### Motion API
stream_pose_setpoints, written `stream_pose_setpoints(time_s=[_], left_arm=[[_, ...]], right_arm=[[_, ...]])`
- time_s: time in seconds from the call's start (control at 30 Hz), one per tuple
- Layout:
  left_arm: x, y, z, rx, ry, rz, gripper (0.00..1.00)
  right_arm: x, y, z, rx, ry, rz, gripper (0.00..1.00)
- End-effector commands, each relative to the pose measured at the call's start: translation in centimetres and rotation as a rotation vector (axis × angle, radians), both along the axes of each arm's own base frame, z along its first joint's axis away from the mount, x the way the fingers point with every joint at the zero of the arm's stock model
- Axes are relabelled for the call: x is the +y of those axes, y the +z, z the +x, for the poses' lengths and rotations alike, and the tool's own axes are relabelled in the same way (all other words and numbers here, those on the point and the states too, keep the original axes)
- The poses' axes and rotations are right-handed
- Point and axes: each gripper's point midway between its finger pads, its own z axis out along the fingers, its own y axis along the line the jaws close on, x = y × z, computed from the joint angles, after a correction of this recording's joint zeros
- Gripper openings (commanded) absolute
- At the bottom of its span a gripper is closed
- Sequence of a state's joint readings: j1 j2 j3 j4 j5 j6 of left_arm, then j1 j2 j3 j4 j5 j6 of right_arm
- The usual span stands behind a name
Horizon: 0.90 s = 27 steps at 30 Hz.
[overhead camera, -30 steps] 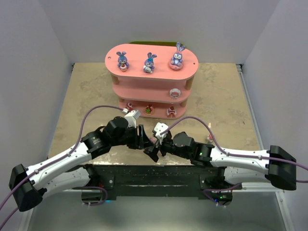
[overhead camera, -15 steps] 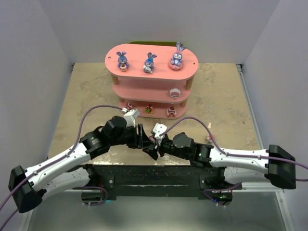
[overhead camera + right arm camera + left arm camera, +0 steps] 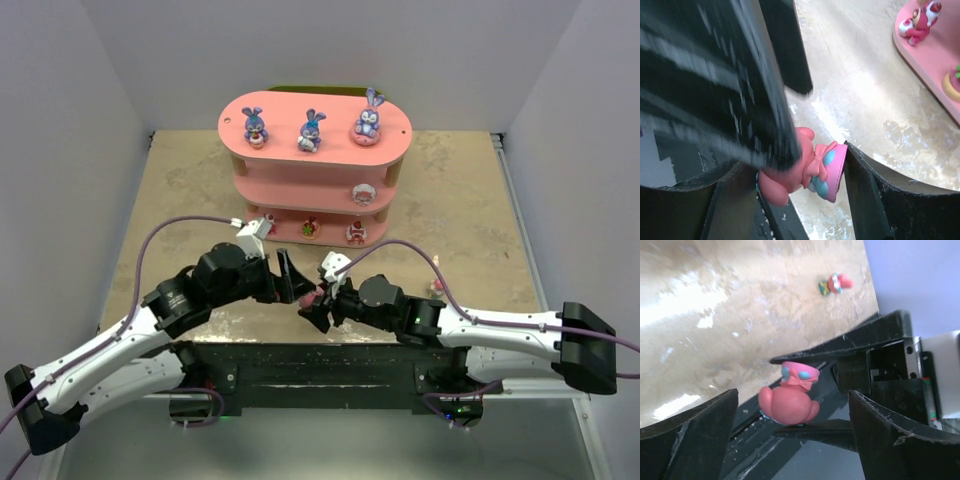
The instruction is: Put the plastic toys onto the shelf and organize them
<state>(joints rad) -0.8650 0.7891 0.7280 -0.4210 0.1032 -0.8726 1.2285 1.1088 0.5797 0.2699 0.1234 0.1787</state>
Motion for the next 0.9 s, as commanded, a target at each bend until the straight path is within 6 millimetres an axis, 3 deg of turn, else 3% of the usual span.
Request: stream_pose_setpoints(time_s=[0.0,0.17,0.2,0.3,0.33,0.43,0.57,0.63,0.8,0.87], left_arm=[[3.2,4.0,2.8,-0.13,0.226,-0.008,0.98],[5.8,5.1,3.7,-0.223,0.331,-0.005,0.99],[5.8,5.2,3.9,-0.268,0.313,0.011,0.98],[6.1,5.1,4.0,-0.321,0.294,0.04,0.95],[5.4,5.1,3.6,-0.34,0.237,0.036,0.93],[4.3,5.3,3.1,-0.385,0.154,0.019,0.92],[2.7,5.8,2.9,-0.456,0.074,-0.027,0.91],[2.0,5.1,2.7,-0.467,0.034,-0.031,0.9],[1.2,5.8,3.3,-0.568,0.059,-0.056,0.85],[0.5,7.6,2.8,-0.637,0.06,-0.114,0.84]], right_arm=[[-0.7,2.3,0.7,0.079,-0.106,0.091,0.25],[-2.8,2.3,1.4,0.281,-0.279,0.123,0.25],[-3.0,3.5,2.0,0.322,-0.322,0.168,0.25],[-4.9,4.2,3.4,0.529,-0.424,0.254,0.23],[-5.7,4.7,4.6,0.558,-0.464,0.302,0.23],[-6.2,6.9,5.2,0.656,-0.473,0.446,0.24],[-5.7,9.9,5.4,0.785,-0.449,0.64,0.25],[-5.3,11.6,5.4,0.845,-0.425,0.745,0.25],[-5.5,12.7,5.9,0.94,-0.444,0.884,0.23],[-5.9,13.7,6.1,0.969,-0.444,0.959,0.23]])
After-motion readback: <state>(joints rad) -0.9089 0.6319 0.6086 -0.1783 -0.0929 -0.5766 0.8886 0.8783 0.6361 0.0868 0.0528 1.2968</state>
